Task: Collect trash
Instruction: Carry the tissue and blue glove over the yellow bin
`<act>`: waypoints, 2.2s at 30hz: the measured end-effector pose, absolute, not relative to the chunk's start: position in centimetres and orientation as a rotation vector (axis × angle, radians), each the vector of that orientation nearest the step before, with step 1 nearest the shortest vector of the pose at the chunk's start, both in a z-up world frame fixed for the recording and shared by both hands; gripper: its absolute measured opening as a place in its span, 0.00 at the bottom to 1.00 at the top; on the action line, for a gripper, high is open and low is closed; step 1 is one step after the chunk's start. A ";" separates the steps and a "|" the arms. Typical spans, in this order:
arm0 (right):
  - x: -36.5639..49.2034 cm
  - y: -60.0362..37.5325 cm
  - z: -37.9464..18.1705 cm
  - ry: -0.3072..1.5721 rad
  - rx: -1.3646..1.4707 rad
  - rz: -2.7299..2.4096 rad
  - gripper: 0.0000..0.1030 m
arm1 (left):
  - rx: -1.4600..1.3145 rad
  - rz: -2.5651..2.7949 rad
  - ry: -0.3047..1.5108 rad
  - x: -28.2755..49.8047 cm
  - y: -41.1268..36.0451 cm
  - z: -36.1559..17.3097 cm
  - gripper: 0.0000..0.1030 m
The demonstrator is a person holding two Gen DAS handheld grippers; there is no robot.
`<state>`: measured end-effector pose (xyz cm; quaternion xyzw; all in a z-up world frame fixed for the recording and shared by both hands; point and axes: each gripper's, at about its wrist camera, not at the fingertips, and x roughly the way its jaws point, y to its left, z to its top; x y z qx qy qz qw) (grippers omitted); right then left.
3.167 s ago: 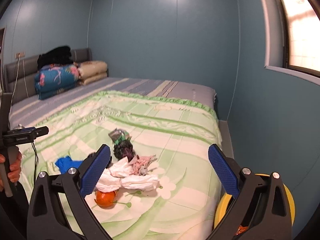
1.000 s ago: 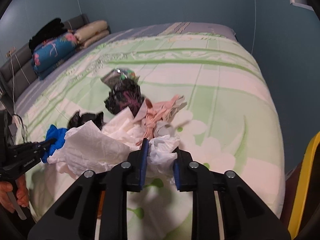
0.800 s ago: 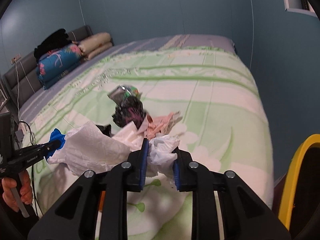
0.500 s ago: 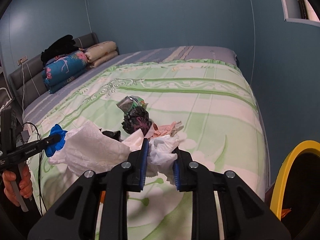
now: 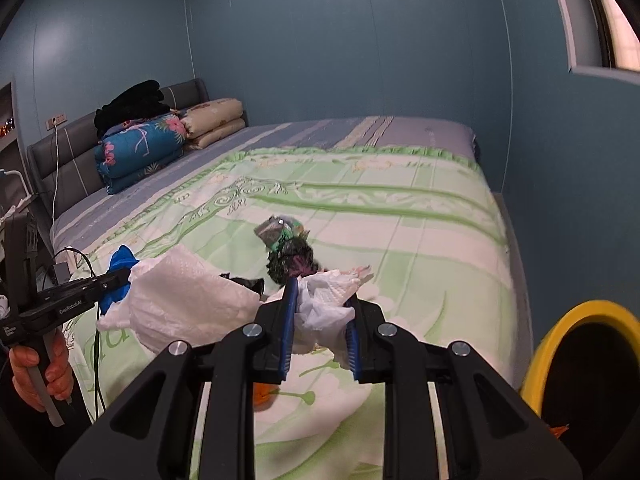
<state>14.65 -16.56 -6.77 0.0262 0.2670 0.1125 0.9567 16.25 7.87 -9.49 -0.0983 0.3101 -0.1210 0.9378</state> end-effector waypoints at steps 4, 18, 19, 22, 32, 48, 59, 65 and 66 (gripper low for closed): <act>13.5 -17.6 -5.4 0.523 0.040 0.200 0.20 | -0.186 -0.256 0.612 15.6 7.1 -8.1 0.05; 7.6 -23.2 -1.5 0.440 0.040 0.095 0.20 | -0.120 -0.344 0.515 12.9 2.2 -2.0 0.05; 7.2 -23.4 -1.2 0.432 0.041 0.090 0.20 | -0.116 -0.349 0.509 12.7 1.7 -1.7 0.05; 6.2 -24.1 -0.5 0.412 0.035 0.067 0.20 | -0.113 -0.379 0.495 12.4 0.4 -0.7 0.05; 4.0 -27.0 1.5 0.366 0.047 0.004 0.20 | -0.077 -0.459 0.458 11.3 -4.1 1.6 0.05; 2.2 -30.5 2.8 0.331 0.058 -0.092 0.20 | -0.035 -0.580 0.448 11.4 -10.9 3.5 0.05; 2.2 -33.3 2.3 0.341 0.080 -0.162 0.20 | -0.012 -0.662 0.466 12.4 -15.4 3.4 0.05; 2.2 -35.1 1.6 0.352 0.096 -0.206 0.20 | -0.009 -0.701 0.499 13.1 -17.8 2.4 0.05; 2.3 -35.4 1.6 0.354 0.101 -0.213 0.20 | -0.010 -0.709 0.506 13.3 -18.2 2.2 0.05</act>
